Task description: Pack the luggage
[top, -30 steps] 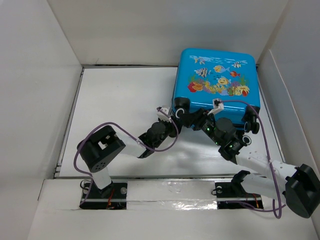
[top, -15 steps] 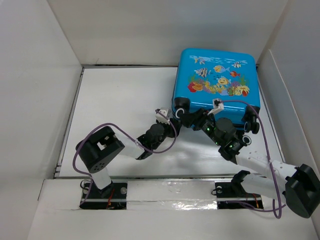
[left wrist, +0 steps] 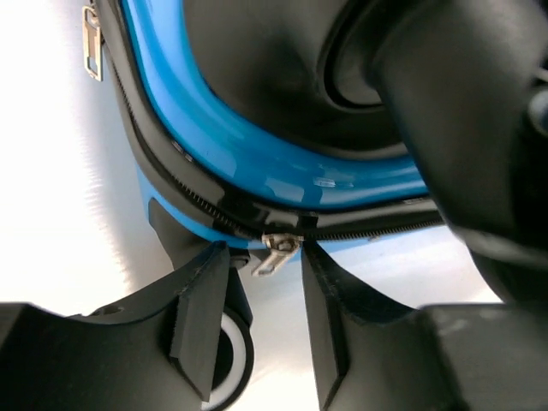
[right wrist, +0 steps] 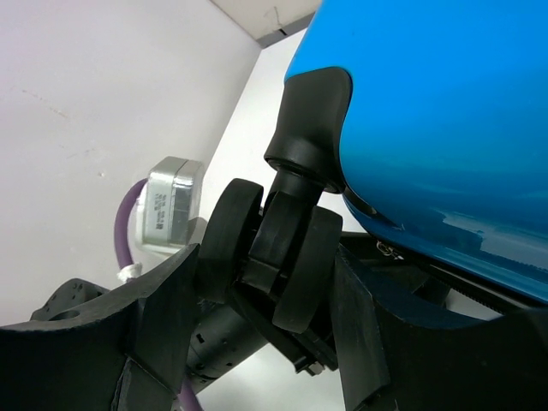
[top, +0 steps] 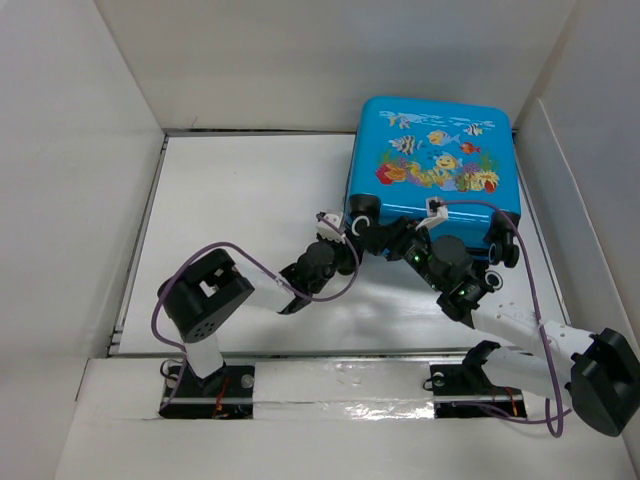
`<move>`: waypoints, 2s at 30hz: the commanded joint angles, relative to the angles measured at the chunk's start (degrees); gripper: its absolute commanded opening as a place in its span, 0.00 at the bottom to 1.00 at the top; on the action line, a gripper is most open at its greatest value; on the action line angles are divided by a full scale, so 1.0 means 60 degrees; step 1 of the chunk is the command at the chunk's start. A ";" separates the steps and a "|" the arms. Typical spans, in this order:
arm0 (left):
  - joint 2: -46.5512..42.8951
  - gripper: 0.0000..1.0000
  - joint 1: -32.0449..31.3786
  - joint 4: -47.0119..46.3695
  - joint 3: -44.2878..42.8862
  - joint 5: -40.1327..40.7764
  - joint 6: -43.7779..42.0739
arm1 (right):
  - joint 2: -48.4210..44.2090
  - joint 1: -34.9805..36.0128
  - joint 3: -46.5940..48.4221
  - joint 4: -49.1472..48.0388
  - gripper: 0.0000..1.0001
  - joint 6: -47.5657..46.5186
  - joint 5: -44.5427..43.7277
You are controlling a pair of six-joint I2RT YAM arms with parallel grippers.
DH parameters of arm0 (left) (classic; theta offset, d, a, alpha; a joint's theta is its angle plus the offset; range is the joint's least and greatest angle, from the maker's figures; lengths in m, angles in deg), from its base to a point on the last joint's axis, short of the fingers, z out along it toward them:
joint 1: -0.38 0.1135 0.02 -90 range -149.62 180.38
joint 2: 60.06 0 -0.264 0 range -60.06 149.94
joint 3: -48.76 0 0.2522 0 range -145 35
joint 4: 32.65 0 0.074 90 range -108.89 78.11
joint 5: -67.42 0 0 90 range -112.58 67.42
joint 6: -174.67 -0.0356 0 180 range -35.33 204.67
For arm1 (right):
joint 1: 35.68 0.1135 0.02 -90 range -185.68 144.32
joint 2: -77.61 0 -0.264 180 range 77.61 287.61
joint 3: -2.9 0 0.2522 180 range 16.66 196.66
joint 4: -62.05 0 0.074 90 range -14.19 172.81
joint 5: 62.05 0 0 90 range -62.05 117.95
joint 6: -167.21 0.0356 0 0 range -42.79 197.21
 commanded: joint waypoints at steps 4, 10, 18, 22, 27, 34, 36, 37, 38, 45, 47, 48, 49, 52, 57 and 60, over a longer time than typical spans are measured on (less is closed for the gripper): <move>0.0316 0.28 0.0028 -0.0114 -0.0880 0.0315 -0.0297 | -0.0265 0.0150 0.0099 -0.0835 0.35 -0.0264 0.0786; 0.0171 0.12 0.0028 -0.0508 -0.0661 0.0798 -0.0107 | -0.0265 0.0150 0.0070 -0.0820 0.34 -0.0264 0.0816; -0.0649 0.00 0.0028 -0.0568 -0.0091 0.1503 -0.0253 | -0.0338 0.0150 -0.0135 -0.0937 0.34 -0.0220 0.0816; -0.1176 0.00 0.0028 -0.0889 0.0291 0.1489 -0.0385 | -0.0309 0.0150 -0.0208 -0.0981 0.34 -0.0176 0.0889; -0.1397 0.00 0.0028 -0.0978 0.0452 0.1108 -0.0634 | -0.0323 0.0150 -0.0281 -0.1069 0.33 -0.0132 0.0889; -0.1060 0.00 0.0028 -0.0656 0.0364 -0.0356 -0.1088 | -0.0543 0.0150 -0.0296 -0.0952 0.34 -0.0147 0.0699; -0.1075 0.00 0.0028 -0.0496 0.0423 -0.0504 -0.1030 | -0.0587 0.0150 -0.0252 -0.0865 0.33 -0.0161 0.0655; -0.1104 0.00 0.0028 -0.0350 0.0481 -0.0475 -0.0972 | -0.0602 0.0150 -0.0238 -0.0835 0.34 -0.0161 0.0640; -0.1148 0.00 0.0028 -0.0349 0.0540 -0.0475 -0.0928 | -0.0602 0.0150 -0.0223 -0.0835 0.34 -0.0161 0.0640; -0.1031 0.00 -0.0088 -0.0363 0.0979 -0.0489 -0.0781 | -0.0544 0.0150 -0.0165 -0.0879 0.34 -0.0176 0.0669; -0.1046 0.00 -0.0176 -0.0641 0.1067 -0.0518 -0.0810 | -0.0544 0.0150 -0.0164 -0.0893 0.34 -0.0176 0.0684; -0.1031 0.03 -0.0177 -0.0700 0.1068 -0.0504 -0.0796 | -0.0529 0.0150 -0.0164 -0.0922 0.34 -0.0176 0.0669; -0.1017 0.14 -0.0264 -0.0831 0.1039 -0.0547 -0.0795 | -0.0514 0.0150 -0.0164 -0.0923 0.34 -0.0176 0.0698; -0.0914 0.20 -0.0353 -0.0832 0.0776 -0.0548 -0.0825 | -0.0500 0.0150 -0.0179 -0.0952 0.34 -0.0176 0.0713; -0.0636 0.21 -0.0353 -0.0920 0.0395 -0.0402 -0.0649 | -0.0500 0.0062 -0.0164 -0.0908 0.34 -0.0205 0.0743; -0.0504 0.19 -0.0353 -0.0657 0.0160 0.0081 -0.0561 | -0.0514 0.0062 -0.0150 -0.0893 0.34 -0.0205 0.0743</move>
